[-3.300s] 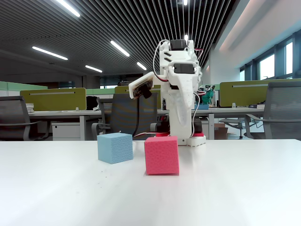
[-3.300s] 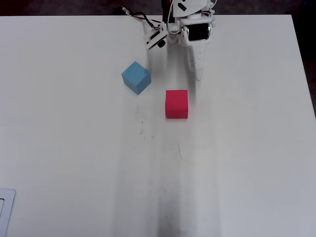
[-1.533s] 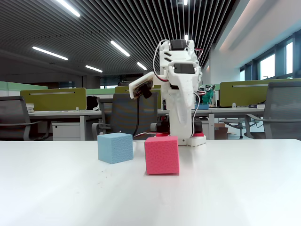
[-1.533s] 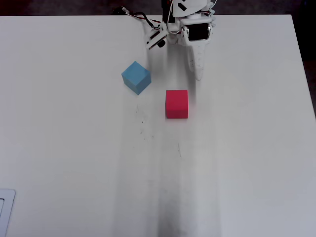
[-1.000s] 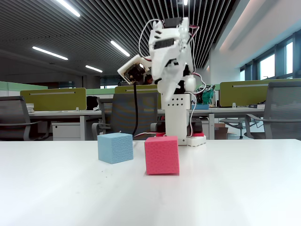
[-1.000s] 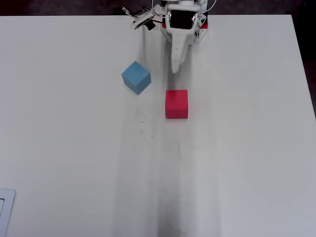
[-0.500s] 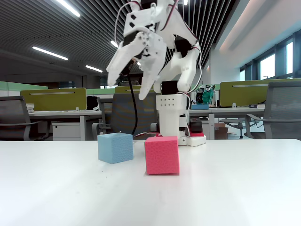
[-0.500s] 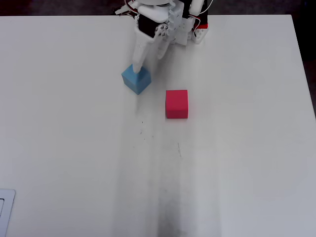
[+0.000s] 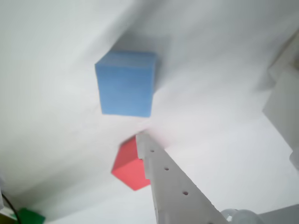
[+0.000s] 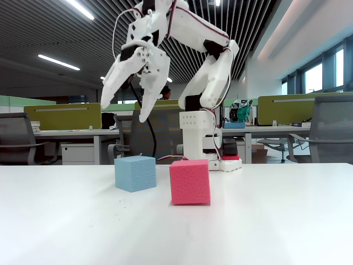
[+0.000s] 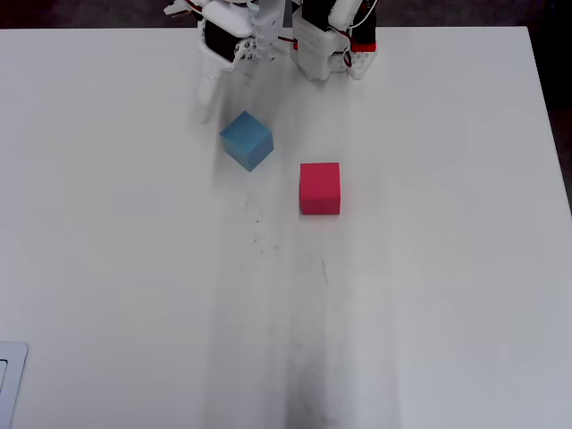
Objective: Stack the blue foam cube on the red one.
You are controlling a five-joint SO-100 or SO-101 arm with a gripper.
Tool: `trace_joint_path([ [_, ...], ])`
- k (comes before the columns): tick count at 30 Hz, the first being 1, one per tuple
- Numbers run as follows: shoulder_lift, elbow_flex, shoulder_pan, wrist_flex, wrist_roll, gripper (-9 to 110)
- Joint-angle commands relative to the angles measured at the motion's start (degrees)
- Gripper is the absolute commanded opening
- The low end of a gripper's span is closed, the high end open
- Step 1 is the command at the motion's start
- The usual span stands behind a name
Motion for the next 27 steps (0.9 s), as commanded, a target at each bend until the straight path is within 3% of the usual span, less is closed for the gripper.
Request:
trace_joint_path([
  [1, -0.88, 1.58, 0.09, -2.29, -2.90, 38],
  [9, -3.87, 9.05, -4.22, -8.35, -7.47, 39],
  [27, -7.73, 15.29, 1.05, -11.43, -11.07, 39],
])
